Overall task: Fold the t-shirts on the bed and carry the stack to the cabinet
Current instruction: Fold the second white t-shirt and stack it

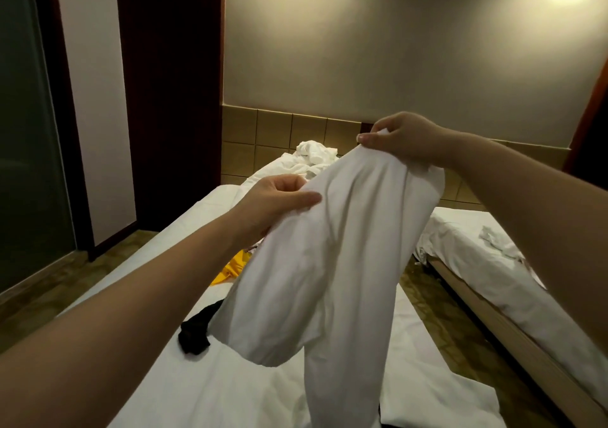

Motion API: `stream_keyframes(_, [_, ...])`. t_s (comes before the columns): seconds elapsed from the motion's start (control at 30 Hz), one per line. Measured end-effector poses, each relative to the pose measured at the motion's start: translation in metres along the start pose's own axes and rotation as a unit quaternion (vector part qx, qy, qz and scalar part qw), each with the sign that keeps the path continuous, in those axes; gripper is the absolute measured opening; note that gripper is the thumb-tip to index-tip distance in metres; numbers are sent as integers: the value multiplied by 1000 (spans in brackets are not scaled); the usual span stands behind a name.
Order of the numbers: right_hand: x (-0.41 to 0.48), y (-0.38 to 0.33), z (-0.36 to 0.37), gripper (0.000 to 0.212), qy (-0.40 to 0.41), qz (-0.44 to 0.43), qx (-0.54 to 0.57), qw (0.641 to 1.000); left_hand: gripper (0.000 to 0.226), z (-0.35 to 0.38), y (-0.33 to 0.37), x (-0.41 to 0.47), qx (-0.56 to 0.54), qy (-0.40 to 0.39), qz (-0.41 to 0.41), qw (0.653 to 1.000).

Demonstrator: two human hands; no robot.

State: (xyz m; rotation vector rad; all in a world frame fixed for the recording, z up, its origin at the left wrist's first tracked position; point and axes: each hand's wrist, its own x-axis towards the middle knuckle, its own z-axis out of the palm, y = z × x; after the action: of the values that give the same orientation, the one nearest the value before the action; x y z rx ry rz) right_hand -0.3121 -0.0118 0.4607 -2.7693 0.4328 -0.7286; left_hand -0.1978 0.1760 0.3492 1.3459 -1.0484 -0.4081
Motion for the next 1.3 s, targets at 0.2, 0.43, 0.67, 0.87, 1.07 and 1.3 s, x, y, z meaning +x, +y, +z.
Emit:
stream_keyframes(0.2, [-8, -4, -5, 43, -32, 11, 34, 999, 30, -11, -11, 4, 176, -25, -10, 984])
stream_keyframes(0.43, [-18, -9, -5, 43, -37, 37, 51, 997, 28, 12, -54, -10, 260, -12, -6, 966])
stream_keyframes(0.67, [-29, -2, -12, 32, -38, 70, 52, 996, 25, 51, -77, -18, 188, 1, -38, 981])
stream_keyframes(0.87, [-41, 19, -20, 22, -62, 80, 67, 993, 20, 34, -86, -16, 146, 47, -40, 987])
stream_keyframes(1.07, [-56, 47, -33, 89, -309, 189, 88, 928, 15, -21, -42, 0, 146, 69, 12, 987])
stream_keyframes(1.3, [-51, 39, -29, 17, -27, 136, 110, 984, 28, -46, 17, 19, 276, 143, 85, 947])
